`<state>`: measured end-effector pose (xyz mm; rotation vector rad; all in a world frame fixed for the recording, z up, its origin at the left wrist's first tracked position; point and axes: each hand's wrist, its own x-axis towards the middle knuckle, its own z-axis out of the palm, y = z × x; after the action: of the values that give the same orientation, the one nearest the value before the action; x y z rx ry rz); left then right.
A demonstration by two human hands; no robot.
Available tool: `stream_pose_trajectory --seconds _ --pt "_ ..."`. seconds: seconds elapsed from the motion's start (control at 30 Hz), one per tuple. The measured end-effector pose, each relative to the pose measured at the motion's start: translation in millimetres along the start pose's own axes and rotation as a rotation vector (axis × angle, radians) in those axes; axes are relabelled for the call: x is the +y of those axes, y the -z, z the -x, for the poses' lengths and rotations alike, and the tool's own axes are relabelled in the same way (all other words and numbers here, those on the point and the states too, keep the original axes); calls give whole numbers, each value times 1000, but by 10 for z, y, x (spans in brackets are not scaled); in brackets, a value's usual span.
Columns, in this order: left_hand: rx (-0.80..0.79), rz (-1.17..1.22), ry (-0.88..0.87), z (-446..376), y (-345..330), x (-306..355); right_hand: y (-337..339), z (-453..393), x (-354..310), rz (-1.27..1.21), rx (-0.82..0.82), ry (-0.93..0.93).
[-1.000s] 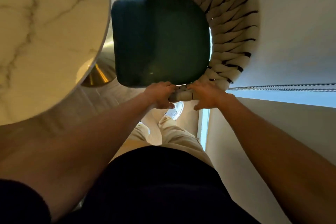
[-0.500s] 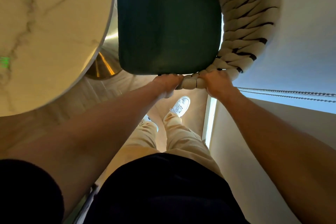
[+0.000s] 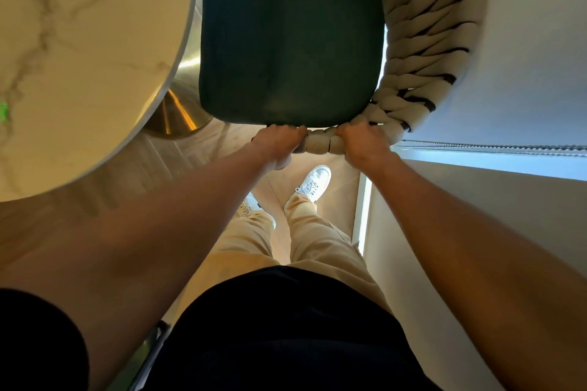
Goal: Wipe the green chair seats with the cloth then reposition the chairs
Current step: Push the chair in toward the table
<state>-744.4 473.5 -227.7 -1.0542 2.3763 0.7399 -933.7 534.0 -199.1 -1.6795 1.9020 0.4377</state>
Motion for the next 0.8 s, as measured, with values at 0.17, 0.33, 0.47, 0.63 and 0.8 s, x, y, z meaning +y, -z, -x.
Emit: stream_pose_trajectory --seconds 0.17,0.33,0.47,0.63,0.8 --pt "11 -18 -41 -52 -30 -83 -4 -37 40 -27 10 31" --pt "32 -33 -34 -179 136 -133 144 -197 48 -11 3 28" --pt "21 -47 -24 -172 164 -137 185 -210 -2 -1 -35 0" --pt "-27 -40 -2 -46 25 -109 70 -31 -63 -9 -33 -33" --pt "-60 -77 17 46 -57 -119 -28 62 -127 63 -22 -39"
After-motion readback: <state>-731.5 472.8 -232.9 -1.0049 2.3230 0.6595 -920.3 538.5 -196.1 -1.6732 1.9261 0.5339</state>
